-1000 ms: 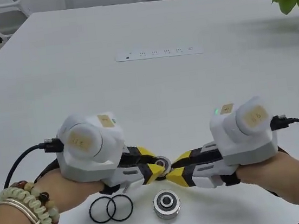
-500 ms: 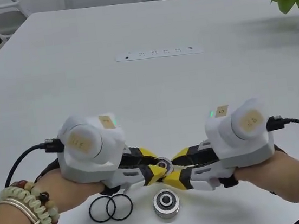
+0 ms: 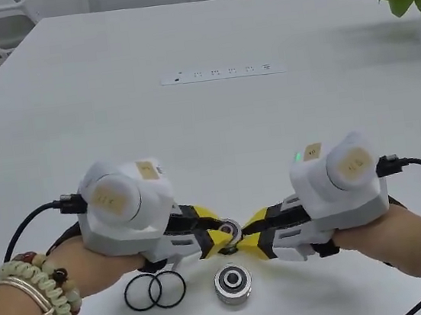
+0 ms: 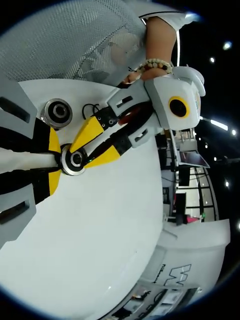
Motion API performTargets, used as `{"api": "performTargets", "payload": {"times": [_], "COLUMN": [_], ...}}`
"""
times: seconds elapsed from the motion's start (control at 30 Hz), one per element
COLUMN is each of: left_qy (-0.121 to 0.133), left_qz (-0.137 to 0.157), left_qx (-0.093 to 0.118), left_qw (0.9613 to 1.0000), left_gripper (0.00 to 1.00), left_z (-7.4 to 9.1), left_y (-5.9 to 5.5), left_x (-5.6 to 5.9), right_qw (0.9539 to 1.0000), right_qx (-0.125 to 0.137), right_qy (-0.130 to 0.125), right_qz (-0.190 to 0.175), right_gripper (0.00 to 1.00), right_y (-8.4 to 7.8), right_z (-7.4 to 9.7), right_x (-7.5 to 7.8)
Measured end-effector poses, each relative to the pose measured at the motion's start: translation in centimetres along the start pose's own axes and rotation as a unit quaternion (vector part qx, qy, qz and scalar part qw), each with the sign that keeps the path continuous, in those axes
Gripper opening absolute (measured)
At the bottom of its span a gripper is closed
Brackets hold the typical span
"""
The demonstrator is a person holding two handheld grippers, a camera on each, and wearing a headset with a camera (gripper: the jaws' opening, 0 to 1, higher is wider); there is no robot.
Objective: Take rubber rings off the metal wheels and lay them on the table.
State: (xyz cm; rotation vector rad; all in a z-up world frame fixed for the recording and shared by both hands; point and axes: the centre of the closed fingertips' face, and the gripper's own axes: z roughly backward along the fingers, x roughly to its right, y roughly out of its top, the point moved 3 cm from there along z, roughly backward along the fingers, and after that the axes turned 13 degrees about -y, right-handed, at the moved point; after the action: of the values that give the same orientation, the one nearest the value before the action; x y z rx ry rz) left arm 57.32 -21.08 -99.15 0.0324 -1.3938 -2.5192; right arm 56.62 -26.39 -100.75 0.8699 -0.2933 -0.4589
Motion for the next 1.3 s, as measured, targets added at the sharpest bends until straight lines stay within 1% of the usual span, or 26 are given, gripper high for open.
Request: {"api": "performTargets", "payload": {"times": [0.03,0.07,0.2,0.27,0.3,0.33,0.5,0.63,0.67,0.7,0.73,0.77,0.8,0.83,0.87,0.9,0.93,1.0,1.07,1.1,1.17,1.2,1.27,1.3], "left_qy": [0.000,0.001,0.002,0.002,0.002,0.003,0.004,0.004,0.004,0.004,0.005,0.004,0.004,0.004,0.004,0.004,0.004,0.004,0.005,0.006,0.008,0.008,0.008,0.008], "left_qz": [0.000,0.001,0.001,0.001,0.001,0.001,-0.001,-0.003,-0.003,-0.004,-0.005,-0.005,-0.005,-0.006,-0.006,-0.006,-0.007,-0.005,-0.006,-0.004,-0.001,-0.002,-0.006,-0.005], "left_qx": [0.000,0.000,0.000,0.000,0.000,-0.001,-0.003,-0.005,-0.005,-0.006,-0.006,-0.006,-0.006,-0.006,-0.006,-0.006,-0.006,-0.006,-0.006,-0.004,0.004,0.006,0.006,0.005], "left_qw": [1.0000,1.0000,1.0000,1.0000,1.0000,1.0000,1.0000,1.0000,1.0000,1.0000,1.0000,1.0000,1.0000,1.0000,1.0000,0.9999,0.9999,1.0000,1.0000,1.0000,1.0000,0.9999,0.9999,0.9999], "left_gripper": [0.14,0.14,0.14,0.14,0.14,0.14,0.14,0.14,0.14,0.14,0.14,0.14,0.14,0.14,0.14,0.14,0.14,0.14,0.14,0.14,0.14,0.14,0.14,0.14], "left_z": [0.0,0.0,0.0,0.1,0.1,0.1,0.2,0.2,0.2,0.2,0.2,0.2,0.2,0.2,0.2,0.2,0.2,0.3,0.3,0.2,0.2,0.2,0.2,0.2], "left_y": [0.0,0.0,0.0,0.0,0.0,0.0,-0.1,-0.1,-0.1,-0.1,-0.1,-0.1,-0.1,-0.1,-0.1,-0.1,-0.1,-0.1,-0.1,-0.1,-0.2,-0.2,-0.2,-0.2], "left_x": [0.0,0.0,0.0,0.0,0.0,0.0,0.0,0.0,0.0,0.0,0.0,0.0,0.0,0.0,0.0,0.0,0.1,0.1,0.1,0.1,0.0,0.1,0.1,0.1], "right_qw": [1.0000,0.9999,0.9999,0.9998,0.9997,0.9997,0.9995,0.9986,0.9970,0.9955,0.9906,0.9864,0.9791,0.9760,0.9710,0.9673,0.9653,0.9663,0.9626,0.9582,0.9590,0.9582,0.9576,0.9588], "right_qx": [0.000,-0.001,-0.002,-0.002,-0.003,-0.003,-0.011,-0.021,-0.028,-0.026,-0.021,-0.021,-0.018,-0.014,-0.006,-0.006,-0.008,-0.012,-0.012,-0.014,-0.015,-0.017,-0.021,-0.022], "right_qy": [0.000,-0.003,-0.005,-0.010,-0.020,-0.020,-0.029,-0.036,-0.033,-0.031,-0.026,-0.021,-0.015,-0.011,-0.005,0.000,0.002,-0.001,0.004,0.007,0.008,0.008,0.005,0.002], "right_qz": [0.001,0.010,0.015,0.016,0.014,0.014,0.002,-0.033,-0.064,-0.086,-0.133,-0.162,-0.202,-0.217,-0.239,-0.253,-0.261,-0.257,-0.271,-0.286,-0.283,-0.285,-0.287,-0.283], "right_gripper": [0.07,0.07,0.05,0.02,0.00,0.00,0.00,0.00,0.00,0.00,0.00,0.00,0.00,0.00,0.00,0.00,0.00,0.00,0.00,0.00,0.00,0.00,0.00,0.00], "right_y": [0.1,0.1,0.1,0.1,0.1,0.2,0.3,0.3,0.3,0.4,0.5,0.4,0.4,0.5,0.7,0.8,0.9,0.8,1.0,1.1,1.1,1.1,1.3,1.4], "right_z": [0.0,0.0,-0.1,0.0,0.0,0.1,0.0,0.0,0.0,0.0,0.0,0.1,0.1,0.1,0.2,0.3,0.3,0.3,0.4,0.4,0.4,0.4,0.4,0.4], "right_x": [0.0,0.0,0.0,0.2,0.5,0.6,0.7,0.9,0.8,0.9,1.1,1.2,1.3,1.4,1.5,1.5,1.3,1.3,1.0,0.9,0.8,0.8,0.7,0.6]}}
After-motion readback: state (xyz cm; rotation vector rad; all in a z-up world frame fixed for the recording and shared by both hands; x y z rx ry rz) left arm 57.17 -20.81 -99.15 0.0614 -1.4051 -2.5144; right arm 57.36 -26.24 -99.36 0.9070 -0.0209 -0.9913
